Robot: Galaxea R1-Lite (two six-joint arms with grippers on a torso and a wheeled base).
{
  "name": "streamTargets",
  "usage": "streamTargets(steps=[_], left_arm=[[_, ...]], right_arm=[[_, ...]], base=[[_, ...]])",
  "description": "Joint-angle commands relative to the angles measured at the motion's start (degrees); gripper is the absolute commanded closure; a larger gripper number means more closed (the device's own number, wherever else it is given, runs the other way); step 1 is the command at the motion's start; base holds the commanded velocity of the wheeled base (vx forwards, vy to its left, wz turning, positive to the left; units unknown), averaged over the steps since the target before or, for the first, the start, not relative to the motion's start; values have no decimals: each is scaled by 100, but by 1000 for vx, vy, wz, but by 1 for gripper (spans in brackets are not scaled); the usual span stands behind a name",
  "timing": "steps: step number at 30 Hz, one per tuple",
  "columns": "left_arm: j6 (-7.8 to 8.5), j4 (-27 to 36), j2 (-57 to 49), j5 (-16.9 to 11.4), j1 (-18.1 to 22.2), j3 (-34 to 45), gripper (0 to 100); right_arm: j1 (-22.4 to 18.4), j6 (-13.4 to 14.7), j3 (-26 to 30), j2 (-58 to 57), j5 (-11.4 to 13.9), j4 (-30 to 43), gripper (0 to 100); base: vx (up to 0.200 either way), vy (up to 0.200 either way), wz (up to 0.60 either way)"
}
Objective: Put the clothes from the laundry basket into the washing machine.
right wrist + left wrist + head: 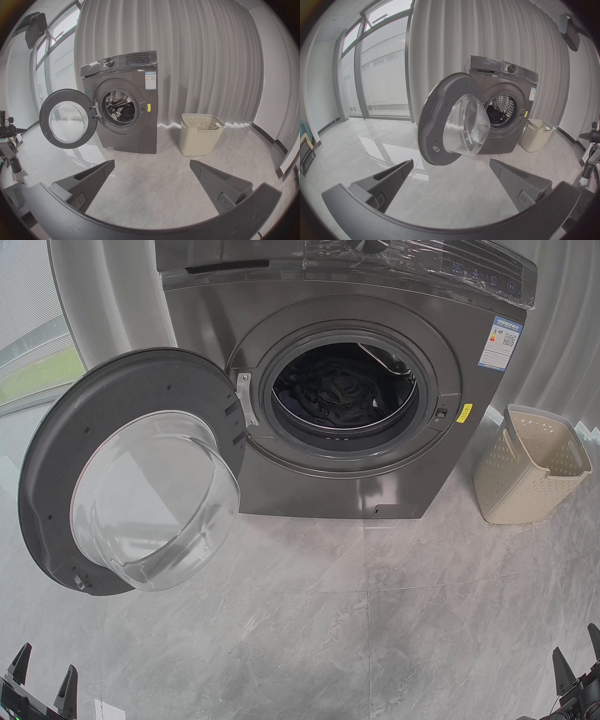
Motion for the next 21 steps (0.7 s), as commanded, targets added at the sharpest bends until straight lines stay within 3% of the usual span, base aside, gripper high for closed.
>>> streamTargets(steps=[1, 3, 15, 21], left_arm=[[10, 2, -62, 8, 2, 101, 0], [54, 2, -62, -1, 2, 101, 0], [27, 2, -62, -1, 2, 101, 0], [98, 2, -62, -10, 2, 101, 0]], right_arm=[[6, 12, 101, -74, -3, 7, 0], [6, 3, 92, -74, -3, 7, 0], [6, -6, 92, -74, -3, 7, 0], [6, -6, 101, -74, -3, 7, 0]], base=[[0, 0, 0], [0, 0, 0], [0, 200, 0], [0, 200, 0]])
